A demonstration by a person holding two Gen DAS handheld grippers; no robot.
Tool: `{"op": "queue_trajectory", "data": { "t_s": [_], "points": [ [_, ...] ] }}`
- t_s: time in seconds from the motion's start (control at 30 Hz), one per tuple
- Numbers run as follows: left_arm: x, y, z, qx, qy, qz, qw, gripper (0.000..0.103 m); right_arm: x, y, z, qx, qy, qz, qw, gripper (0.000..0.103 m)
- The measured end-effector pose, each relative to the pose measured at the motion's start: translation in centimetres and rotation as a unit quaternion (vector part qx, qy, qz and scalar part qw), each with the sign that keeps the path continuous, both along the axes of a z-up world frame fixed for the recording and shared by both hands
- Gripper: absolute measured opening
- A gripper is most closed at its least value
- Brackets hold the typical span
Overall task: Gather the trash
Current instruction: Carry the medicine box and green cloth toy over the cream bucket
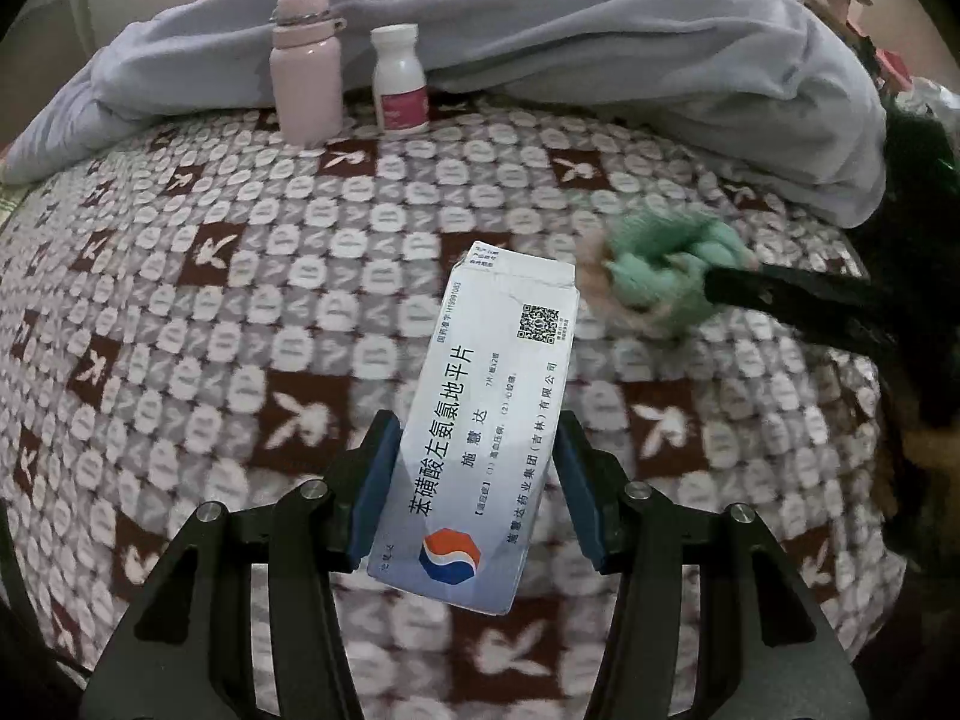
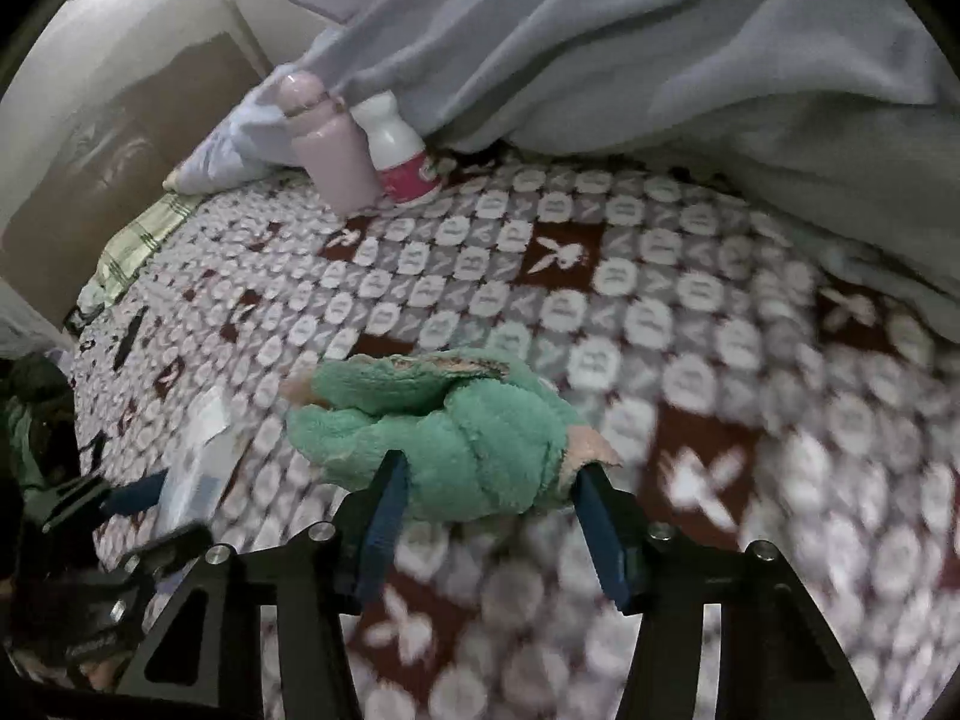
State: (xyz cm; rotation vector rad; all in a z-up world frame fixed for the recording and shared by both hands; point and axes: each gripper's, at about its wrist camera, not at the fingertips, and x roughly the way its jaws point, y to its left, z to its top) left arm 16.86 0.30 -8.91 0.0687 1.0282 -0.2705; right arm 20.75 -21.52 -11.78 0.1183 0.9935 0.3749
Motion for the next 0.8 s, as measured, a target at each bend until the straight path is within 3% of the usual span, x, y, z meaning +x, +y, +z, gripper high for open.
{"op": "queue_trajectory", "data": {
  "t_s": [0.4,0.8],
  "points": [
    [-5.8,-7.7,1.4,0.026,-0.036,-0.038,0.9983,0.05,-12.7,-8.3,3.1,-0.017,-0.024,-0.056,0.998,0.054],
    [-11.1,-17.6,3.3,0.023,-0.054,-0.119,0.9911,0.05,-22.6,-17.6,4.5,-0.008,-0.04,-0.15,0.988,0.054]
  ]
}}
